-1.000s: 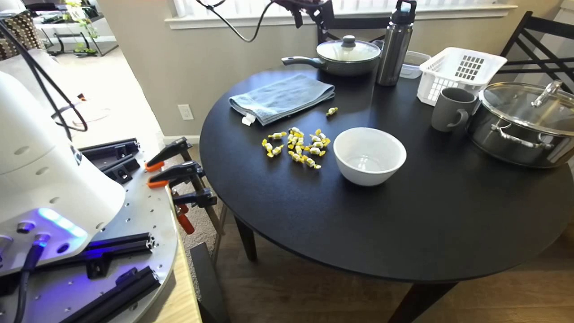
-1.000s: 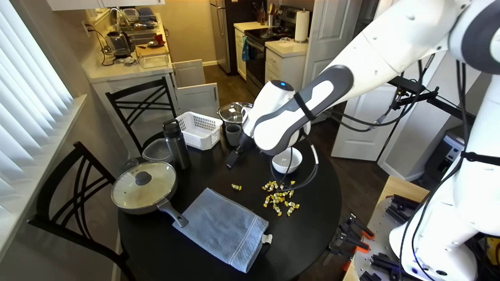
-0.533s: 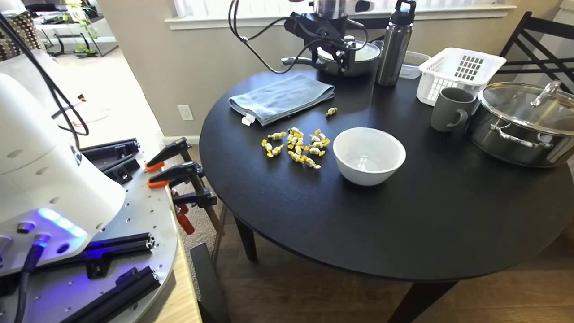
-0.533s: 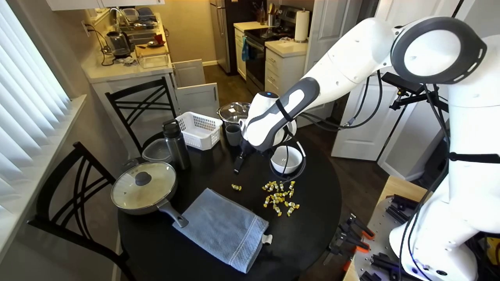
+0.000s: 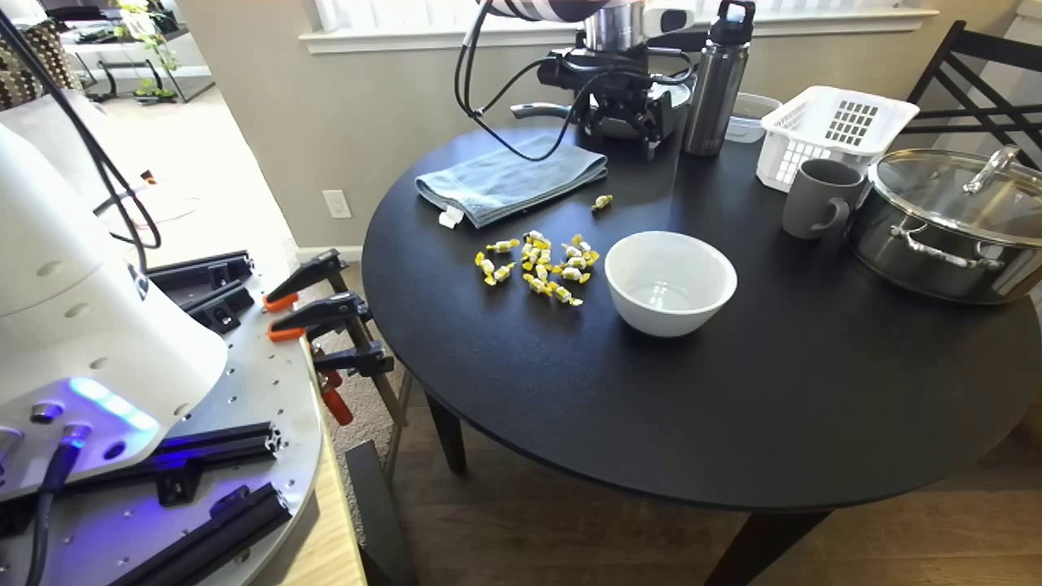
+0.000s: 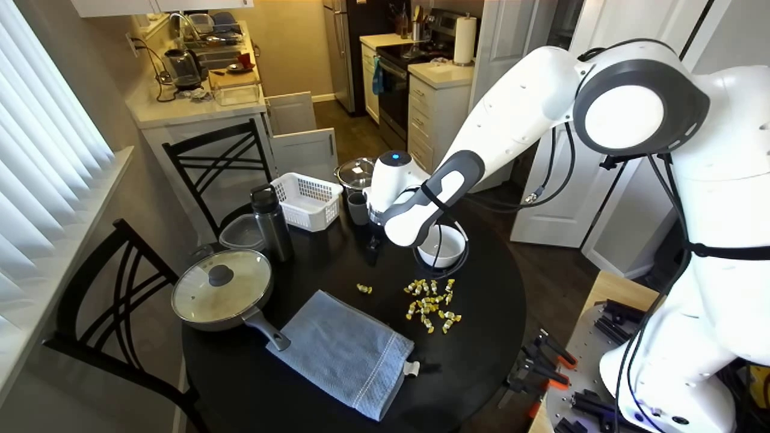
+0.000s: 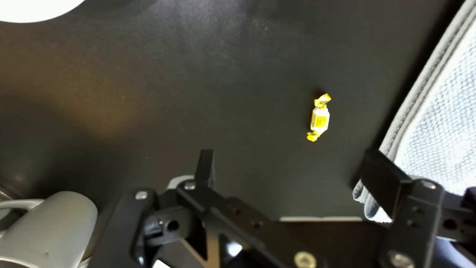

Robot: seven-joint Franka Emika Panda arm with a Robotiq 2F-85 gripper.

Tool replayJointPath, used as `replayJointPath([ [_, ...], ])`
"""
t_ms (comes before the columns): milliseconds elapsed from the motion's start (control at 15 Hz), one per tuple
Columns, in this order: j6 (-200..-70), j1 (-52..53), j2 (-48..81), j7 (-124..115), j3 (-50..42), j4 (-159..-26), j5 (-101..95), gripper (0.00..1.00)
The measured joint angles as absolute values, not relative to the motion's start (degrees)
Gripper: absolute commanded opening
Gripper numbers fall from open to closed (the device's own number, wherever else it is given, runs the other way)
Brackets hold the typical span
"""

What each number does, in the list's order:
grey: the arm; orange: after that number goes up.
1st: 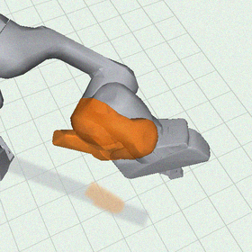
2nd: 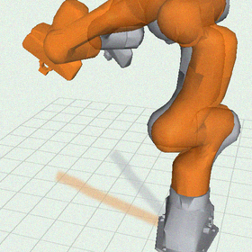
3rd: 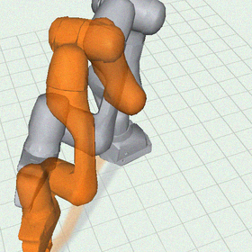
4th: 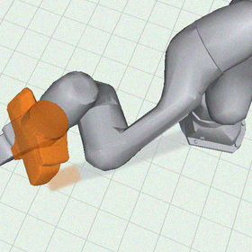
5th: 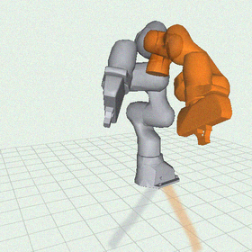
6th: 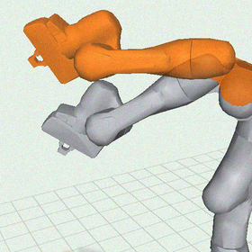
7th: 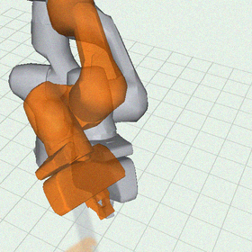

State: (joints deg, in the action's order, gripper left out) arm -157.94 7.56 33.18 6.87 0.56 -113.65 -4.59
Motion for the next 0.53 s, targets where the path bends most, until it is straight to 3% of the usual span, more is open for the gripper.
replayJointPath([
  [533, -156.8, 9.4, 35.8, 4.6, -0.3, -111.1, -5.4, 1.0],
])
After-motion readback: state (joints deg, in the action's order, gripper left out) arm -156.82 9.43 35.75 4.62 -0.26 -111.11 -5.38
